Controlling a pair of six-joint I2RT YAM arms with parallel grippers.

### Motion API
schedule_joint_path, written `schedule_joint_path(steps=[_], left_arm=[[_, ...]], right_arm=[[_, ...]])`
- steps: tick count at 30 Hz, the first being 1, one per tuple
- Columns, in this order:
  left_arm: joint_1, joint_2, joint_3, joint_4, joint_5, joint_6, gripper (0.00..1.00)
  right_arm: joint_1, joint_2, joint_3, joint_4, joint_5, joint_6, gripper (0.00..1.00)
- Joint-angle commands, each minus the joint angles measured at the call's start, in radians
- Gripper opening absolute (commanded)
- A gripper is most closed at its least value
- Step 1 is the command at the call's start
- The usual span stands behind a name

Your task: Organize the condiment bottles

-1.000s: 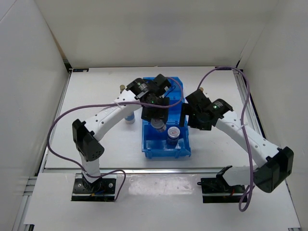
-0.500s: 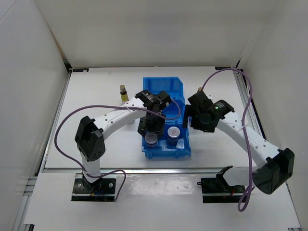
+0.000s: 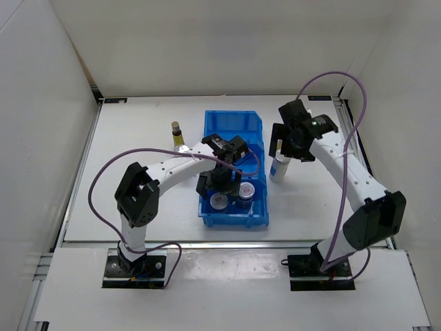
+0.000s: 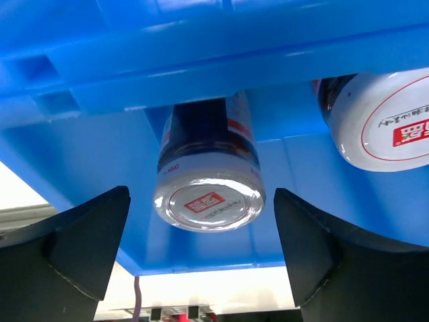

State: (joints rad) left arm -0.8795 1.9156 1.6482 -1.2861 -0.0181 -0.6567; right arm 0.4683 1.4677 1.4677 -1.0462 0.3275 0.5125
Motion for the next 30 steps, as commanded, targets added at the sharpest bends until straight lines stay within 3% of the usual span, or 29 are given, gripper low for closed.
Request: schedule_joint_path(steps=[1, 5, 14, 18, 22, 23, 24, 30], left_arm=[[-0.004, -0.049, -0.001, -0.009, -0.051, -0.001, 1.0], [-0.004, -0.116, 0.034, -0.018, -0.089, -0.011, 1.0], [0.014, -0.263, 0.34, -0.173, -0.197, -0.044, 1.0], [0.051, -0.329, 0.366, -0.185, -0.23, -0.044, 1.0], [0.129, -0.417, 0.277, -0.167, -0.272, -0.035, 1.0], [0.146, -0.435, 0.236, -0.167, -0.272, -0.021, 1.0], [0.163, -0.472, 0.216, -0.153, -0.272, -0.011, 1.0], [0.307, -0.572, 0.072, -0.117, -0.252, 0.022, 1.0]], right_arm=[[-0.08, 0.071, 0.081, 0.003, -0.057, -0.081, 0.99], [-0.138, 0.143, 0.132, 0.026, -0.136, -0.115, 0.99], [-0.16, 0.26, 0.141, 0.058, -0.228, -0.134, 0.99], [-0.16, 0.299, 0.117, 0.077, -0.208, -0.134, 0.92], [-0.16, 0.299, 0.108, 0.097, -0.199, -0.134, 0.67], [-0.16, 0.299, 0.108, 0.097, -0.199, -0.134, 0.48], [-0.16, 0.286, 0.108, 0.097, -0.188, -0.134, 0.41], [-0.151, 0.18, 0.152, 0.058, -0.157, -0.124, 0.17]])
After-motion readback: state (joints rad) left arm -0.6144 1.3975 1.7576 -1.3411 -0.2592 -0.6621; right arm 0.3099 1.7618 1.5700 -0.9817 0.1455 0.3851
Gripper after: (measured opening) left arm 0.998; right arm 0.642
